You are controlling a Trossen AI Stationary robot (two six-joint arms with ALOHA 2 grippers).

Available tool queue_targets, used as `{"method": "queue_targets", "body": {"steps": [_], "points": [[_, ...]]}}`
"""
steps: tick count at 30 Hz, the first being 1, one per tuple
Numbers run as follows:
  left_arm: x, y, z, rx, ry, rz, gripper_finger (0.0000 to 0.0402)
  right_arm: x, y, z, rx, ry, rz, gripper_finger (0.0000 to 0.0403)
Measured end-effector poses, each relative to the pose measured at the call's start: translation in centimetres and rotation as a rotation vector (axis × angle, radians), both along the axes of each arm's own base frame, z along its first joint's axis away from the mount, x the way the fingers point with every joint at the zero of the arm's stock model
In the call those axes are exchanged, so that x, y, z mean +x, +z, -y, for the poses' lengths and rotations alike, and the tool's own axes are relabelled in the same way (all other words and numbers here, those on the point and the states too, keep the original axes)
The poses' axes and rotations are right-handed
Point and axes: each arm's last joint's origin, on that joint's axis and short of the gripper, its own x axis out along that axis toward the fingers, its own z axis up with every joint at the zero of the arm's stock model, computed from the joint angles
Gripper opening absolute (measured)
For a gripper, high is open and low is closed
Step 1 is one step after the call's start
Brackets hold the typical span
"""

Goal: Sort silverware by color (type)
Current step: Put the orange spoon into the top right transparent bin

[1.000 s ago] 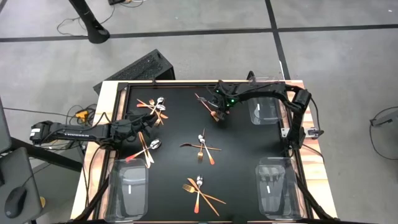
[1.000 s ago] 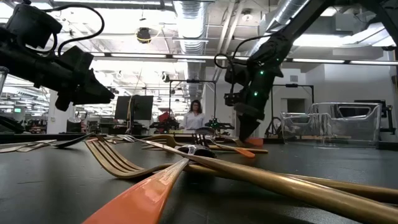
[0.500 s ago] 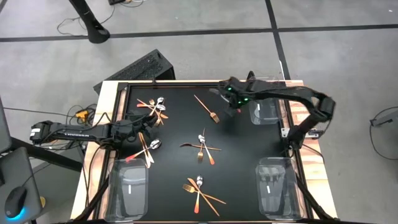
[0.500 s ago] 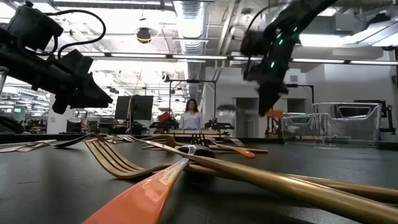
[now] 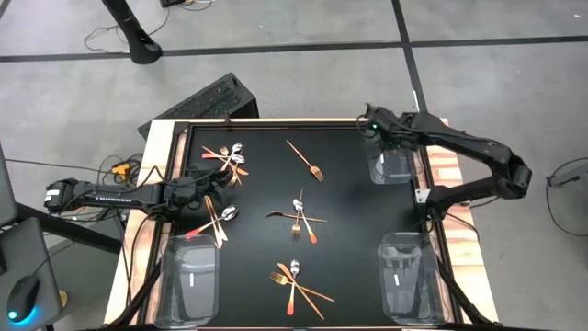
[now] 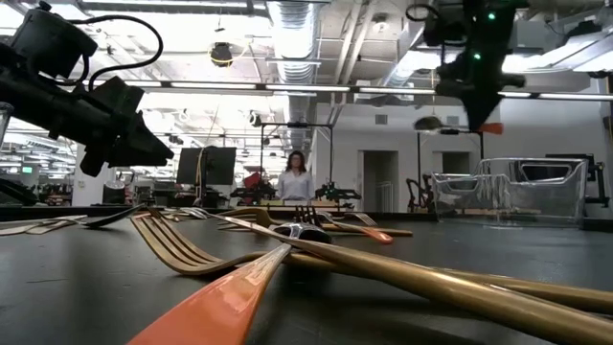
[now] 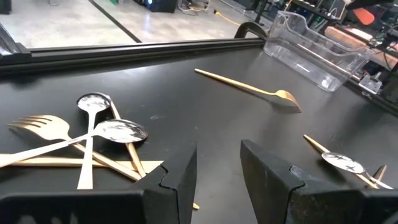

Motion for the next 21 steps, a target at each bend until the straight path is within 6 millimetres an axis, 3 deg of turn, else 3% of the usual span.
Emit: {"method": "queue_targets", "body": {"steps": [8, 12, 21], "points": [[0.0, 0.0, 0.0, 0.013, -0.005, -0.011, 0.0112, -2.6, -6.1, -0.5, 0.108, -0.132, -0.112, 0.0011], [0.0, 0.0, 0.0, 0.021, 0.003, -0.015, 0.0112, -3.1, -8.2, -0.8, 0.142, -0.139, -0.111, 0.0012], [-0.1, 0.0, -0.1, 0.027, 0.020, -0.015, 0.0112, -2.8, -9.4, -0.6, 0.141, -0.096, -0.068, 0.0028]]}}
